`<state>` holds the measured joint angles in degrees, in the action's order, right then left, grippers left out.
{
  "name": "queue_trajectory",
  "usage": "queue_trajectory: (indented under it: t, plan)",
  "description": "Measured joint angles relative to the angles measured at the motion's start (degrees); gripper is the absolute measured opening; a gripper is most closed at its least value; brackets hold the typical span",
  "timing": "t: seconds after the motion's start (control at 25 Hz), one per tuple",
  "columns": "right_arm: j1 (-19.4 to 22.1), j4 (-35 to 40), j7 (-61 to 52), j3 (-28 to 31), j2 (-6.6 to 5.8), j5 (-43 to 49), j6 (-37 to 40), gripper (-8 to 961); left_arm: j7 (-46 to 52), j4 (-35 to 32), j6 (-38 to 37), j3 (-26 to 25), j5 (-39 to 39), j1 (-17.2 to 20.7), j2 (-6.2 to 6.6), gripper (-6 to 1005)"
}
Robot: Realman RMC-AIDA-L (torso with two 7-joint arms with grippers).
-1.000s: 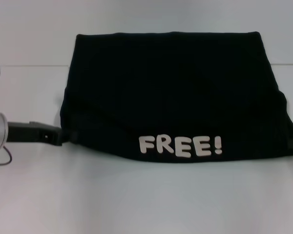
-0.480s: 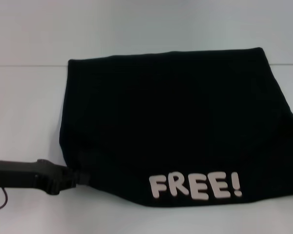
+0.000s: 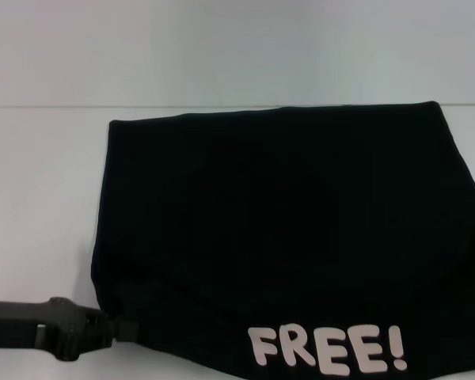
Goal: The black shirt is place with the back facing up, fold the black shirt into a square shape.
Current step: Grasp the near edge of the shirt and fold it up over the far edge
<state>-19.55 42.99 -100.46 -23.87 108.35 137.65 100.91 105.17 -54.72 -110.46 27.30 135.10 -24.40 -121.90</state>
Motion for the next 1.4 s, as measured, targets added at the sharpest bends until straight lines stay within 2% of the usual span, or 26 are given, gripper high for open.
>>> queue_trajectory:
  t: [0.4, 0.56, 0.68, 0.92, 1.08, 1.2, 1.24, 1.28, 1.4]
  plan:
    - [1.74, 0.61, 0.45, 1.09, 0.77, -0.01, 2.78, 34, -0.75, -0.23, -2.52, -0.97, 0.80, 0.65, 0.03, 43]
    - [1.19, 0.28, 1.06, 1.48, 1.12, -0.14, 2.15, 34, -0.62, 0.01, -2.03, -1.22, 1.15, -1.10, 0.77, 43]
    - [-0.65, 0.42, 1.19, 2.80, 1.38, -0.93, 1.28, 34, 0.07, 1.15, -0.09, -1.42, 0.85, -3.77, 1.84, 43]
    - [-5.92, 0.44, 1.47, 6.84, 1.58, -1.22, -0.77, 35, 1.00, 7.29, 8.52, -1.50, 0.46, -11.72, 5.19, 43]
    - [-9.96, 0.19, -1.76, 7.84, 0.59, -1.22, -5.20, 35, 2.61, 10.56, 16.12, -1.22, 0.48, -15.92, 6.87, 43]
    - [-11.19, 0.02, -3.14, 7.79, 0.56, -1.21, -8.76, 35, 4.04, 12.31, 21.85, -0.54, 0.87, -17.85, 7.51, 43]
    - [-12.49, -0.71, -4.61, 7.44, 0.60, -1.10, -12.55, 35, 4.36, 12.52, 23.58, -0.35, 0.90, -18.19, 7.55, 43]
    - [-12.49, -0.71, -4.61, 7.44, 0.60, -1.10, -12.55, 35, 4.76, 12.81, 25.66, 0.08, 0.90, -18.52, 7.56, 43]
    - [-14.70, -4.24, -6.34, 6.94, 0.26, -0.82, -19.19, 35, 6.48, 14.35, 33.28, 1.88, 0.89, -19.62, 7.53, 43]
